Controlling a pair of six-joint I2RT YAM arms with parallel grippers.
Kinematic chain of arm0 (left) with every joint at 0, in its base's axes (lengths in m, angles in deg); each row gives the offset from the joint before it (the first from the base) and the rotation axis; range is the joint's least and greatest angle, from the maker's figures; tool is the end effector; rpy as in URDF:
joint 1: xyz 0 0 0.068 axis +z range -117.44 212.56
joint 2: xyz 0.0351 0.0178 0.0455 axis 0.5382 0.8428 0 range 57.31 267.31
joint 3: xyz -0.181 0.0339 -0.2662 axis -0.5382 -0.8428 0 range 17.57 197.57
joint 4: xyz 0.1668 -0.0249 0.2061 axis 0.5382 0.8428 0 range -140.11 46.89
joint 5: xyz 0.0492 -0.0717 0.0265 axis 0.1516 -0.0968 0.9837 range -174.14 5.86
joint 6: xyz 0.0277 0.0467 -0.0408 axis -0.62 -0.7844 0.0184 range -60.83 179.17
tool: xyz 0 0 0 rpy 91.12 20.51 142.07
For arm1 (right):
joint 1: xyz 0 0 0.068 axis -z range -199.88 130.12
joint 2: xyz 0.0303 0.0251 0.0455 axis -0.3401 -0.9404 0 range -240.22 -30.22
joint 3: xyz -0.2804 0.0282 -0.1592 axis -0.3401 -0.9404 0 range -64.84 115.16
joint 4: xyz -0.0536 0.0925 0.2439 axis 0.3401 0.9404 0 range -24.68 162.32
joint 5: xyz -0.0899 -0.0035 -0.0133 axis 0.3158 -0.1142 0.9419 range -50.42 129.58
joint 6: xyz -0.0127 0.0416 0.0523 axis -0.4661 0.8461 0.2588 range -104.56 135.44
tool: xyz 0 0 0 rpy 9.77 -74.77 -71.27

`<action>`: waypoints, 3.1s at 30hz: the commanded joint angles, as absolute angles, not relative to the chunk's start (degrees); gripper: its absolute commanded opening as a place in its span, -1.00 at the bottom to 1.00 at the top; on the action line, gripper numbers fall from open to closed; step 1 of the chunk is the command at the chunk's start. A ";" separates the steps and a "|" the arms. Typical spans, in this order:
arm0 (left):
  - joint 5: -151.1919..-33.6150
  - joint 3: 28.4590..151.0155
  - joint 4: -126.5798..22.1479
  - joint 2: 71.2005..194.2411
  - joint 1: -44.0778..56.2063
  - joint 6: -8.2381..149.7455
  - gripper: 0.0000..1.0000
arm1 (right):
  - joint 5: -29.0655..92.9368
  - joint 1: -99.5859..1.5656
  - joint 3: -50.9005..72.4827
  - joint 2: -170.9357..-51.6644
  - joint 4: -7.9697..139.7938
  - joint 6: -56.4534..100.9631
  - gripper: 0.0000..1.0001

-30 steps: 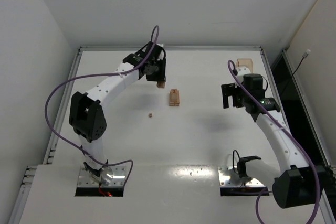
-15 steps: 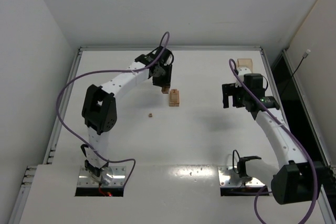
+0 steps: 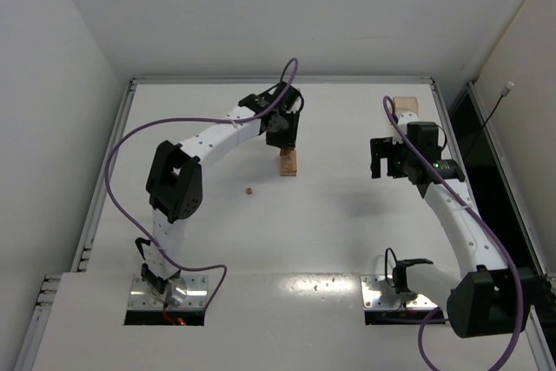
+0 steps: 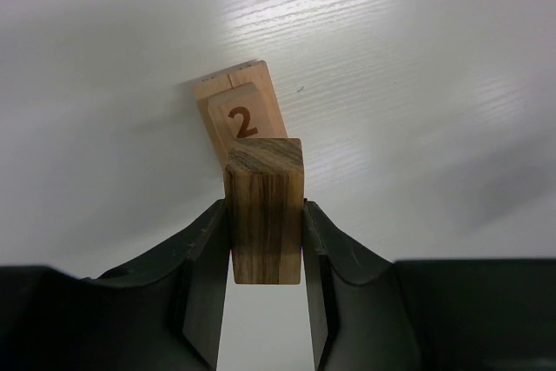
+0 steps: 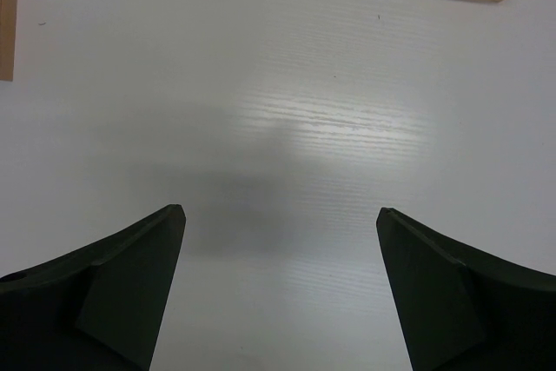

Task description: Build the wood block tower

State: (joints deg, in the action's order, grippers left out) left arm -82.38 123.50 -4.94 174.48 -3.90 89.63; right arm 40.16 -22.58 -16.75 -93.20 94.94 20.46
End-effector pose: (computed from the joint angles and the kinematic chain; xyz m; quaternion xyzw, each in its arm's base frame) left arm 0.3971 -0.2915 0.2980 0.0457 0.9561 -0.1470 0.2492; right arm 0.2250 0.0100 0.2988 0.0206 0.9220 0.0213 0.3860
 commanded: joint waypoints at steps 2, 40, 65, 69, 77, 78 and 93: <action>-80.28 124.44 -6.25 174.56 -4.61 91.87 -1.00 | 38.96 -22.17 -16.42 -92.71 94.14 21.33 0.79; -70.87 126.73 -5.11 178.43 -8.22 94.77 -1.00 | 37.38 -21.11 -17.47 -92.71 94.14 21.86 0.79; -69.82 127.25 -5.11 180.01 -8.22 94.77 -1.00 | 36.85 -21.11 -18.00 -93.76 94.14 22.38 0.79; -69.82 127.26 -5.11 180.54 -7.69 94.77 -1.00 | 36.32 -21.11 -18.00 -93.76 94.14 22.38 0.79; -69.82 127.26 -5.11 181.06 -7.16 94.77 -0.24 | 36.32 -21.11 -18.00 -94.29 94.14 22.38 0.79; -69.82 127.26 -5.11 181.06 -7.16 94.77 -0.13 | 36.32 -21.11 -18.00 -94.29 94.14 22.38 0.79; -69.82 123.49 -6.25 173.36 -7.16 93.63 0.73 | 35.80 -21.11 -20.36 -93.24 94.14 22.38 0.79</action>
